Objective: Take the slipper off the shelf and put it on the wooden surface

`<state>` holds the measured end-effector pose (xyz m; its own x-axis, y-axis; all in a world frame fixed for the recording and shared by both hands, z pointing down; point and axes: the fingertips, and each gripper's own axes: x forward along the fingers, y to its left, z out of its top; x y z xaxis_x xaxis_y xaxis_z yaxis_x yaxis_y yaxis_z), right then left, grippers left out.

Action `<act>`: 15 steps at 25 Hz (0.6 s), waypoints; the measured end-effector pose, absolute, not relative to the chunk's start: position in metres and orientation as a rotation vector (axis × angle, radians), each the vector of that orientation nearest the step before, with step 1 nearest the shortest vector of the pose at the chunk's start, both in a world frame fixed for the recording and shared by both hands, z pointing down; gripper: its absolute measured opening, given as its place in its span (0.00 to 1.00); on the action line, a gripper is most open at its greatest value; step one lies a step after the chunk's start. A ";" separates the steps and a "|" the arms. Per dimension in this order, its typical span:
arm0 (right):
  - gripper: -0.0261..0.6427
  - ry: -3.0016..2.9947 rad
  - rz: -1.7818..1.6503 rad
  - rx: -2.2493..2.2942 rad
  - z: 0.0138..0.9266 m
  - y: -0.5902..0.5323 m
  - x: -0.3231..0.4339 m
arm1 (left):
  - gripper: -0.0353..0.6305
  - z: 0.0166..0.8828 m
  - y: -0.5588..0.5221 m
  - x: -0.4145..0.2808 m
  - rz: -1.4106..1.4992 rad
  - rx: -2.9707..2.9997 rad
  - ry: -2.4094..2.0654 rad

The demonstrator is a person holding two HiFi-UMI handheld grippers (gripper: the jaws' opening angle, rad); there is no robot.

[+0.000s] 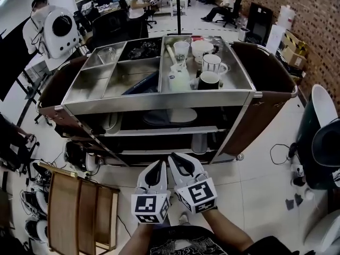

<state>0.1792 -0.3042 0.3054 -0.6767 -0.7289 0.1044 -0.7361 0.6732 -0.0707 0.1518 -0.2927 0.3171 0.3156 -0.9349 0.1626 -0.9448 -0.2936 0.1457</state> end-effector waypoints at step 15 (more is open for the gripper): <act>0.04 -2.737 0.176 1.259 0.338 -0.386 0.160 | 0.06 0.337 -0.362 0.122 0.069 2.372 -1.680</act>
<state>0.1596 -0.3861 0.3382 -0.6455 -0.7467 0.1608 -0.7611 0.6464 -0.0540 0.1216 -0.3618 0.3373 0.3402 -0.9244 0.1723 -0.9354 -0.3140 0.1623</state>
